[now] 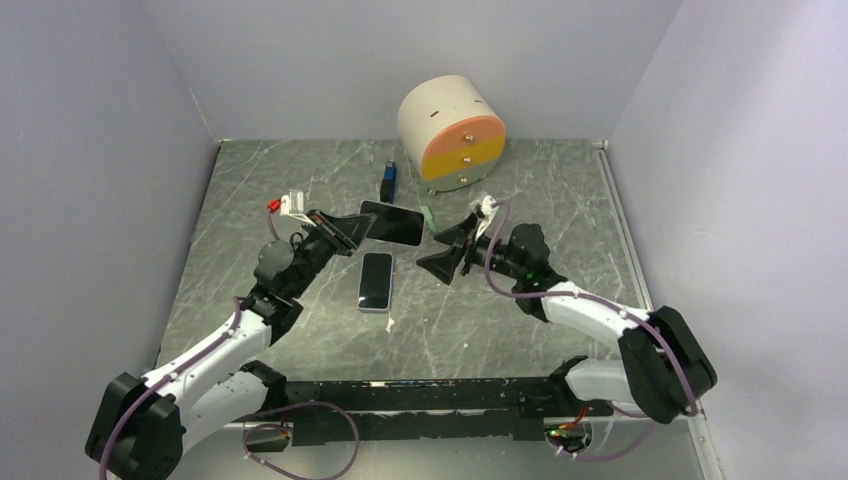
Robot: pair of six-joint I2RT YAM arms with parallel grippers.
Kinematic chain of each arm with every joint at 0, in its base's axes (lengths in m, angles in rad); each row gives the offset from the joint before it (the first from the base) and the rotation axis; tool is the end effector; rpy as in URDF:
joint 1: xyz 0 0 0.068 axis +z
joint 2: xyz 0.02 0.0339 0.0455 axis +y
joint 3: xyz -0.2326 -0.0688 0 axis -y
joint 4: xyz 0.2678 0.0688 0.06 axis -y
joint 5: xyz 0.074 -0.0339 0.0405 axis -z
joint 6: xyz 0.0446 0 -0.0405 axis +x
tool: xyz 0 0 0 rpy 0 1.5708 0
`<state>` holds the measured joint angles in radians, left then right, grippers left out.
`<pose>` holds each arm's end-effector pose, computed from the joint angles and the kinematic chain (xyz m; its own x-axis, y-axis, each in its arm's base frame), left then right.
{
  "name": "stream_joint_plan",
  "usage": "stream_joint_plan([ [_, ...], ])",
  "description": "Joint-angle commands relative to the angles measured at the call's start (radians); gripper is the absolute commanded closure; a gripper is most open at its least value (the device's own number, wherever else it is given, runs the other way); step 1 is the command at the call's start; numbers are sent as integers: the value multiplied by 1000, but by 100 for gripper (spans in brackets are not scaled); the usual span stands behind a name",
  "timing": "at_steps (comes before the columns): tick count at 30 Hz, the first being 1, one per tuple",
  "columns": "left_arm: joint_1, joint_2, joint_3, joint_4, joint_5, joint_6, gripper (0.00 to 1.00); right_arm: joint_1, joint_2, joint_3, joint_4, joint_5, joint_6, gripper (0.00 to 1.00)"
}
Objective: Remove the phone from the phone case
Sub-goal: Pick up the phone at the center of the board.
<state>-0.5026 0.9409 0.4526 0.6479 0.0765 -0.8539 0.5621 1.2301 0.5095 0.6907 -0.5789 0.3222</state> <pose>0.2302 -0.1304 0.2476 -0.3204 -0.6816 -0.6579 0.4640 0.4925 -0.7363 0.2361 0.1775 0.1978 -0.3118 0.1169 -0.9429 -0.8541 0.4004 0.3320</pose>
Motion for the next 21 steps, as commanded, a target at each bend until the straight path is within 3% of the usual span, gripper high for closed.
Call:
stream_joint_plan([
  [1, 23, -33, 34, 163, 98, -20, 97, -74, 84, 46, 329, -201, 136, 9],
  [5, 39, -65, 60, 103, 154, -5, 97, -113, 199, 33, 619, -298, 325, 13],
  [11, 67, -45, 104, 76, 273, -39, 97, -130, 317, 43, 874, -370, 478, 18],
  [21, 124, 56, 118, 192, 367, -193, 97, -136, 362, 59, 1006, -429, 575, 30],
])
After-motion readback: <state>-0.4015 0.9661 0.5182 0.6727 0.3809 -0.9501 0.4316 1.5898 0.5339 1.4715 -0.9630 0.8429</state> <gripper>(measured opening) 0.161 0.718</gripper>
